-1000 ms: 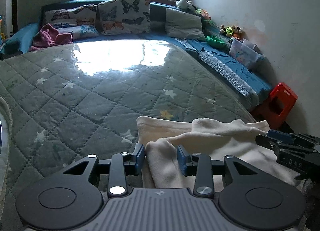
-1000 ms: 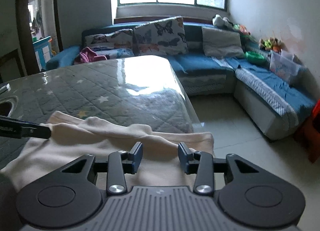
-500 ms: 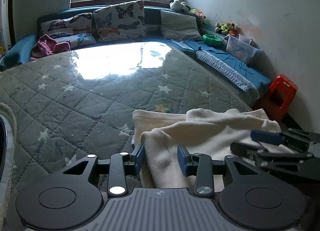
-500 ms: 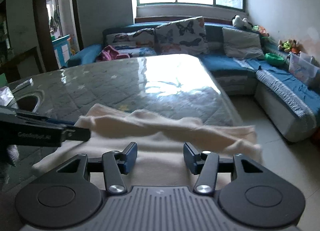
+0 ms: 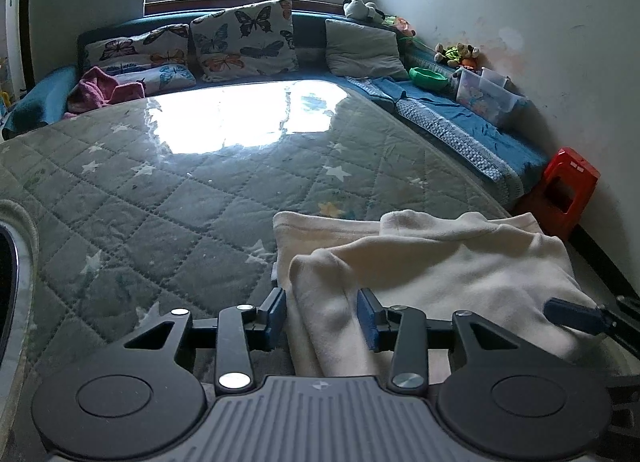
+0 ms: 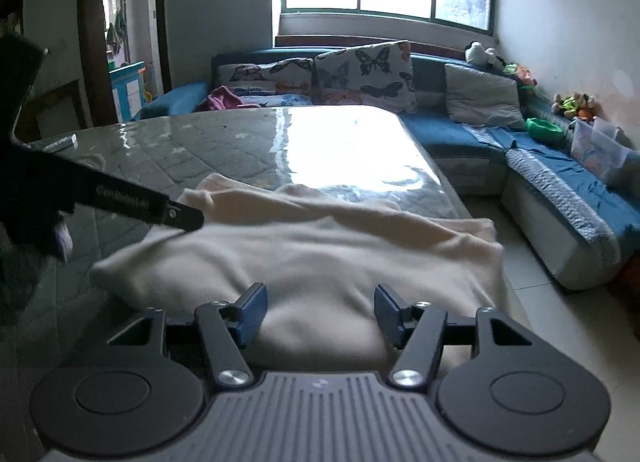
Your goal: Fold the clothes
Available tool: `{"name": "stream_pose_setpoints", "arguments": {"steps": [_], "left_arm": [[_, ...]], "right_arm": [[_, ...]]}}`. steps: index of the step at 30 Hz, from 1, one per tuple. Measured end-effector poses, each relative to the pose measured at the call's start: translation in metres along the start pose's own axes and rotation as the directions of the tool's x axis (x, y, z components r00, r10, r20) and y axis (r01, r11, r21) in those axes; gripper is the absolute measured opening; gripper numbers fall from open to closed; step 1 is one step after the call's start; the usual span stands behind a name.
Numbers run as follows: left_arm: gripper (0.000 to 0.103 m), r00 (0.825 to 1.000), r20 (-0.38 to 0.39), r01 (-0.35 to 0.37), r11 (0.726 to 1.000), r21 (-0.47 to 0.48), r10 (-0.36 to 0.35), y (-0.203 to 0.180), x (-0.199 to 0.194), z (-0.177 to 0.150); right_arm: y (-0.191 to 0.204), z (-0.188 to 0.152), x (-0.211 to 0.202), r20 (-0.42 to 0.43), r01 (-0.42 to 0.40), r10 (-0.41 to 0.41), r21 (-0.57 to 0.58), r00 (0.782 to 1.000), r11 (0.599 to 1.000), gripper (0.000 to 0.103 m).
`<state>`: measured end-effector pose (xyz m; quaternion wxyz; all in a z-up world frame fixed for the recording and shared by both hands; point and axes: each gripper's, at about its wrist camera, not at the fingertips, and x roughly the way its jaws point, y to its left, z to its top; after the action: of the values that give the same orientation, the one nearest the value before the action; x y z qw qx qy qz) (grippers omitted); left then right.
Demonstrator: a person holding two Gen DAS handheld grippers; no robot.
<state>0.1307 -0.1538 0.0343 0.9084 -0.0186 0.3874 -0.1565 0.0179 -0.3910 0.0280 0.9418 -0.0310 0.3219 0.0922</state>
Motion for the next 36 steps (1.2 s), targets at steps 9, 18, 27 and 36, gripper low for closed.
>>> {"name": "stream_pose_setpoints", "arguments": {"steps": [9,18,27,36], "left_arm": [[0.046,0.999,0.039,0.029,0.999,0.019,-0.029,-0.005,-0.033,-0.018],[0.048,1.000,0.015,0.023,0.999,0.034,-0.024,-0.007,-0.035,-0.035],[0.059,1.000,0.015,0.013,0.999,0.033,-0.013,-0.005,-0.041,-0.037],[0.074,1.000,0.026,0.011,0.999,0.038,-0.012,-0.008,-0.054,-0.043]], "right_arm": [[-0.007,-0.007,-0.025,0.032,0.020,-0.021,0.029,0.999,0.999,0.062],[-0.022,-0.013,-0.027,0.012,0.036,-0.037,0.101,0.999,0.994,0.063],[-0.026,-0.018,-0.027,0.012,0.056,-0.057,0.118,0.998,0.991,0.070],[-0.011,-0.020,-0.041,0.029,0.061,-0.064,0.102,0.998,0.993,0.088]]}}
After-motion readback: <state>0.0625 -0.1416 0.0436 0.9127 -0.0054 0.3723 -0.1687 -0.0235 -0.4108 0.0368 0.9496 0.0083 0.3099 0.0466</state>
